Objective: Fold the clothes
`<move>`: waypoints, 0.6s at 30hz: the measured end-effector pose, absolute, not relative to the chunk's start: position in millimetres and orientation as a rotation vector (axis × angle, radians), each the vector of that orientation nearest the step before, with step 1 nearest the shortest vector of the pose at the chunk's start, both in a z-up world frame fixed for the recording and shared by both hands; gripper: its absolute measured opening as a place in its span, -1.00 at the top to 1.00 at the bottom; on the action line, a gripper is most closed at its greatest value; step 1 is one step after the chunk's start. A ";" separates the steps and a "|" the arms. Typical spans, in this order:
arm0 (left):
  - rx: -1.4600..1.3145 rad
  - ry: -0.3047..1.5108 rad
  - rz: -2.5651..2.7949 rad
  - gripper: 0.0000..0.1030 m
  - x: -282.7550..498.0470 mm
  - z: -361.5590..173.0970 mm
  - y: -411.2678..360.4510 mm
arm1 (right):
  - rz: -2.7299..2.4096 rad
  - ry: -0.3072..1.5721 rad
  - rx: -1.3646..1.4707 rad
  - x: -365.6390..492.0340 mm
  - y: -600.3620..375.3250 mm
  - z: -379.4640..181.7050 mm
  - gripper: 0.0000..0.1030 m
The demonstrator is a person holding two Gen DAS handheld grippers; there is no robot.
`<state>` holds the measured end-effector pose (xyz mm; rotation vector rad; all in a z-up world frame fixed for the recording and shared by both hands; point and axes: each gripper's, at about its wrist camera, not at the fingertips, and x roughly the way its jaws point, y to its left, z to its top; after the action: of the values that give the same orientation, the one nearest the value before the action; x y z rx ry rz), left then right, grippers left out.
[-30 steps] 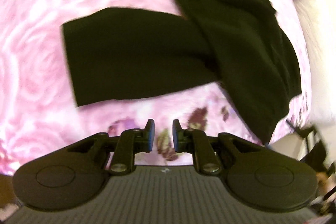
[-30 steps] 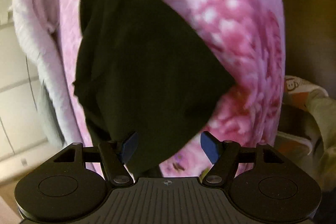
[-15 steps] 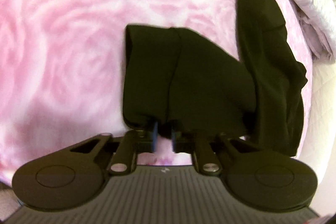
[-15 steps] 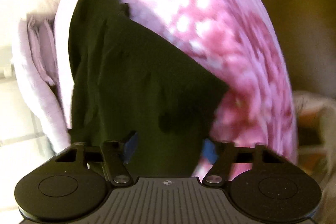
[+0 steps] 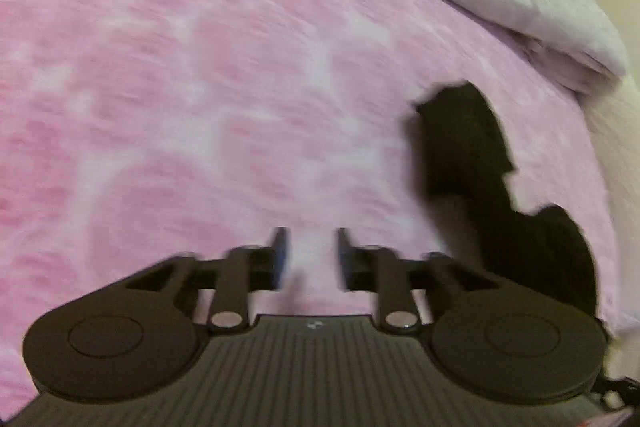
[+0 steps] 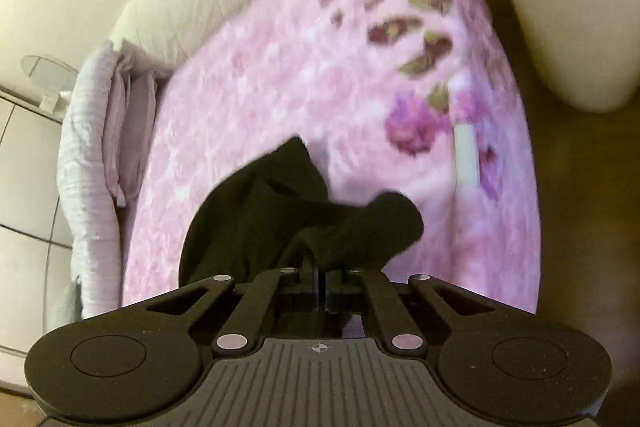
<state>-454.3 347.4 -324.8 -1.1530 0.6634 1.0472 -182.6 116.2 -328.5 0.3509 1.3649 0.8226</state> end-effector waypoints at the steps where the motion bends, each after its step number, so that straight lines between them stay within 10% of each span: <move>1: -1.178 0.660 1.023 0.41 -441.9 -329.4 350.1 | 0.815 1.405 0.365 -184.8 115.9 -333.6 0.95; 7: -1.342 0.609 0.976 0.41 -398.4 -354.4 362.7 | 0.688 1.565 0.500 -192.0 99.0 -372.5 -0.29; 18: -1.171 0.646 0.960 0.36 -364.4 -348.8 439.6 | 0.683 1.578 0.368 -191.6 121.1 -373.1 -0.29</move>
<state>-364.4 439.6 -348.8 -1.1713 0.6462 0.9601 -191.6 121.1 -373.1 0.3678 1.5779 0.6830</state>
